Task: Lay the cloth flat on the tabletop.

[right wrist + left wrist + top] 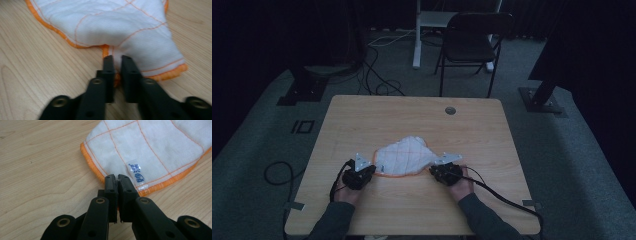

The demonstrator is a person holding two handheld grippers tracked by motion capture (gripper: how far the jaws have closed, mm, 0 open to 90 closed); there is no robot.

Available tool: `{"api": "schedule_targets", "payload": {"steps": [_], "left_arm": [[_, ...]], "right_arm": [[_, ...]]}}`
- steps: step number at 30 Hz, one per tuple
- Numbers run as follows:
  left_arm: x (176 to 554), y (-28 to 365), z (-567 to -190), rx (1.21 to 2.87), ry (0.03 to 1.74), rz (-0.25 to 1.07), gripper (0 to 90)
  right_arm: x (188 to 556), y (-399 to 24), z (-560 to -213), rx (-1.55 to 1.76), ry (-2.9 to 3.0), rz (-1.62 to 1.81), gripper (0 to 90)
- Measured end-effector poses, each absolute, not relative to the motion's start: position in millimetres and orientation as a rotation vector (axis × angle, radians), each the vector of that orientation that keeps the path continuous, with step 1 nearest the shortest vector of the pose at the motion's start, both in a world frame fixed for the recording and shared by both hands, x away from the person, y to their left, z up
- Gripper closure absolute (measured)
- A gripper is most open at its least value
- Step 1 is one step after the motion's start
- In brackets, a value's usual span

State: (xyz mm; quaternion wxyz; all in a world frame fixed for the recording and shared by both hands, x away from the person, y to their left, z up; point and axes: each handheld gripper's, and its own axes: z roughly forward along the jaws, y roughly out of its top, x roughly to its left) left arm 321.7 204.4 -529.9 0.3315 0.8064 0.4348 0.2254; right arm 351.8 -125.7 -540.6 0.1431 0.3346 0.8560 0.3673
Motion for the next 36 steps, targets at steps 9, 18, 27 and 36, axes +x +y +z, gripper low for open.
{"api": "schedule_targets", "payload": {"steps": [9,18,27,36], "left_arm": [[319,205,-526,2.072,1.132,0.562,87.5],[308,194,-525,2.106,1.074,0.52,87.5],[294,186,-521,2.091,1.034,0.462,82.5],[306,192,-516,2.04,1.038,0.447,61.6]], "right_arm": [[343,-145,-521,0.951,2.432,1.076,87.3],[327,-177,-512,0.974,2.415,1.117,87.3],[305,-187,-509,0.932,2.426,1.082,86.5],[320,-192,-503,0.988,2.343,1.168,74.9]]}}
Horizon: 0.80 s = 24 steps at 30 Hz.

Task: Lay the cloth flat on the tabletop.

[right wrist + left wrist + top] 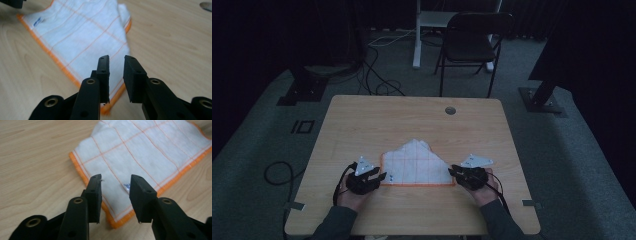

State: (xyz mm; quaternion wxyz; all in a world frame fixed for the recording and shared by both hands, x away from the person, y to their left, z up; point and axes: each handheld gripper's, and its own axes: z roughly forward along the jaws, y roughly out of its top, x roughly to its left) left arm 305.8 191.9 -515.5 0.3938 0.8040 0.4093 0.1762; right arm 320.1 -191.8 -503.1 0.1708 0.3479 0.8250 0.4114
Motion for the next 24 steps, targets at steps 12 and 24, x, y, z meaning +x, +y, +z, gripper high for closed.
{"api": "schedule_targets", "payload": {"steps": [12,24], "left_arm": [[336,199,-512,1.992,1.068,0.448,54.7],[371,183,-513,2.005,1.077,0.451,40.4]], "right_arm": [[354,-172,-507,1.016,2.317,1.175,69.0],[382,-151,-511,1.019,2.343,1.175,65.8]]}}
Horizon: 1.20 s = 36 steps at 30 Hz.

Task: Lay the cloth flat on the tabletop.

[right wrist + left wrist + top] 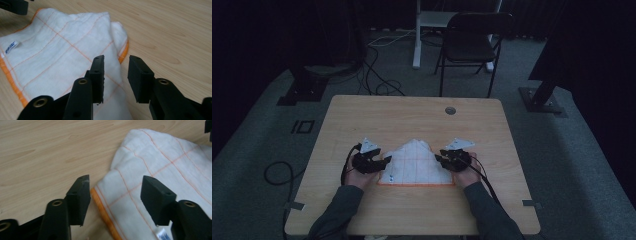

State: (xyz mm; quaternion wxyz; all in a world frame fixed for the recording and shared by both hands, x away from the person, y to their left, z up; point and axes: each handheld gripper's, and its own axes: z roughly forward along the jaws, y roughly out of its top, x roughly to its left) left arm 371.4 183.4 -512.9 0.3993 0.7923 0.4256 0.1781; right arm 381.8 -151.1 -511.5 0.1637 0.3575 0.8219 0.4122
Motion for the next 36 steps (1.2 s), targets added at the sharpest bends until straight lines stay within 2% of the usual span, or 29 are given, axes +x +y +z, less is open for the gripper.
{"api": "schedule_targets", "payload": {"steps": [7,11,15,17,19,20,22,23,26,31,36], "left_arm": [[390,170,-512,2.026,1.096,0.425,36.0],[394,171,-517,2.03,1.122,0.426,37.3],[397,171,-522,2.047,1.135,0.384,40.0],[398,170,-524,2.058,1.151,0.371,46.6],[400,170,-525,2.064,1.17,0.351,55.5],[400,170,-525,2.066,1.17,0.34,66.2],[399,170,-522,2.073,1.16,0.341,79.4],[397,170,-519,2.066,1.152,0.35,83.1],[389,168,-506,2.033,1.117,0.375,86.6],[368,159,-488,2.016,1.034,0.425,87.0],[348,152,-490,2.018,0.99,0.41,86.9]], "right_arm": [[397,-134,-515,0.997,2.369,1.184,62.2],[406,-128,-518,0.993,2.398,1.167,58.3],[411,-126,-520,1.007,2.409,1.184,58.3],[414,-126,-522,1.017,2.426,1.175,59.3],[415,-125,-524,1.018,2.449,1.157,70.5],[415,-124,-524,1.012,2.462,1.157,78.8],[413,-124,-522,0.987,2.469,1.15,86.1],[411,-124,-520,0.981,2.466,1.153,87.1],[404,-124,-509,0.932,2.448,1.156,87.8],[386,-126,-492,0.849,2.431,1.123,87.6],[363,-134,-490,0.812,2.423,1.09,87.5]]}}
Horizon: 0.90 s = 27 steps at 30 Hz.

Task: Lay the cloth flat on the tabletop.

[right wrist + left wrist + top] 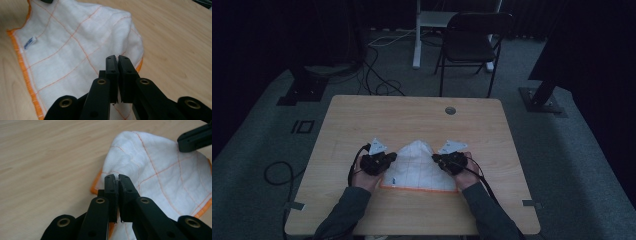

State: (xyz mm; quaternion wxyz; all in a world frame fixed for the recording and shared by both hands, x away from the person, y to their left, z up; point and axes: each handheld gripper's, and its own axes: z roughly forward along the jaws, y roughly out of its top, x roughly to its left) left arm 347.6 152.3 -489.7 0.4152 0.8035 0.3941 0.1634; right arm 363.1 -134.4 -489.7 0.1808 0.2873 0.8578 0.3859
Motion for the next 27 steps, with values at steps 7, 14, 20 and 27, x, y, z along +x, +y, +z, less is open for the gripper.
{"api": "schedule_targets", "payload": {"steps": [7,14,20,27], "left_arm": [[334,149,-506,2.019,0.998,0.342,86.6],[324,140,-516,2.042,0.97,0.272,86.5],[316,128,-523,2.079,0.904,0.207,80.9],[325,143,-505,1.983,0.938,0.262,72.5]], "right_arm": [[353,-151,-498,0.872,2.421,1.105,87.4],[346,-163,-509,0.919,2.433,1.075,87.4],[344,-177,-522,1.004,2.445,1.02,87.5],[345,-184,-523,1.037,2.439,0.997,87.5]]}}
